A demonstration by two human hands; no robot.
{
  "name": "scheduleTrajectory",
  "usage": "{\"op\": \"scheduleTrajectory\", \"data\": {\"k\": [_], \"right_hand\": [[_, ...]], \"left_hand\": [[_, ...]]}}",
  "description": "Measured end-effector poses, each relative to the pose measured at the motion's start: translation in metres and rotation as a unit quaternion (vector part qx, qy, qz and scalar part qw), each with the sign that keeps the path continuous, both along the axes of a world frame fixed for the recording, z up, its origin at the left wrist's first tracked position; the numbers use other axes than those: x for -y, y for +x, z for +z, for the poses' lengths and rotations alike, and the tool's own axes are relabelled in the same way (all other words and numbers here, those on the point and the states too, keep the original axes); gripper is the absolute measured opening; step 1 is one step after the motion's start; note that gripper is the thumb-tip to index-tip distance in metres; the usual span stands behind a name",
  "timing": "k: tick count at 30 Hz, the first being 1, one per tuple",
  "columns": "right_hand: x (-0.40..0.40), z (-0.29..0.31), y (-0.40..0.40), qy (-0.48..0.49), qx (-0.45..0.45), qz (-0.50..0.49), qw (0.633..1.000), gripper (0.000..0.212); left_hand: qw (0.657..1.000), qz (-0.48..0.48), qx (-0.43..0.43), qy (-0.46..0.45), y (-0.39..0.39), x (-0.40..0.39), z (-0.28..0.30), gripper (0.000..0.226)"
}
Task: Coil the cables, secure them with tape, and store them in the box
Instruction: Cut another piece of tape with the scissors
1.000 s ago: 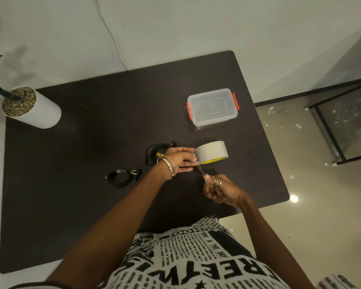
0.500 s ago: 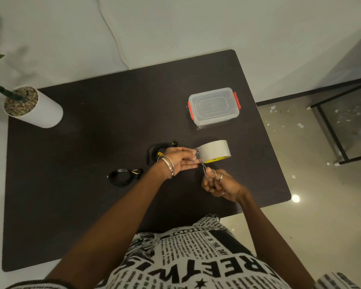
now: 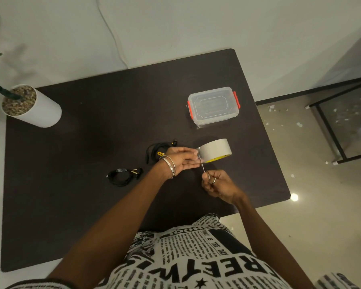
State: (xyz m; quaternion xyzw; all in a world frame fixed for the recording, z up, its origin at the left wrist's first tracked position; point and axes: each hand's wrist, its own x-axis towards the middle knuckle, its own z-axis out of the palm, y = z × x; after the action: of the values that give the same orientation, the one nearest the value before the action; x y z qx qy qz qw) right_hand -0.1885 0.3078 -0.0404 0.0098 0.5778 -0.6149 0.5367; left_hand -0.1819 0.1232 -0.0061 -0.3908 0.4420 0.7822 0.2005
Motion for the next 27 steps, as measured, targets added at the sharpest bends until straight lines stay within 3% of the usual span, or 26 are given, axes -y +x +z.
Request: {"op": "scheduleTrajectory", "data": {"k": [3, 8, 11, 22, 27], "right_hand": [[0.000, 0.002, 0.000, 0.006, -0.010, 0.007, 1.000, 0.039], [-0.003, 0.004, -0.005, 0.009, -0.011, 0.044, 0.999, 0.064], [-0.006, 0.003, -0.004, 0.001, -0.012, 0.062, 0.998, 0.069], [0.012, 0.012, -0.021, 0.028, -0.025, 0.046, 0.998, 0.069], [0.013, 0.011, -0.021, 0.028, -0.025, 0.036, 0.999, 0.053]], "left_hand": [[1.000, -0.004, 0.001, -0.001, 0.000, -0.001, 0.000, 0.015], [1.000, -0.001, 0.009, -0.014, 0.001, 0.002, -0.003, 0.016], [1.000, -0.007, 0.012, -0.019, 0.000, 0.003, -0.002, 0.017], [1.000, -0.003, -0.002, -0.026, -0.002, 0.000, -0.004, 0.013], [1.000, 0.000, -0.007, -0.017, -0.002, 0.000, -0.003, 0.014]]}}
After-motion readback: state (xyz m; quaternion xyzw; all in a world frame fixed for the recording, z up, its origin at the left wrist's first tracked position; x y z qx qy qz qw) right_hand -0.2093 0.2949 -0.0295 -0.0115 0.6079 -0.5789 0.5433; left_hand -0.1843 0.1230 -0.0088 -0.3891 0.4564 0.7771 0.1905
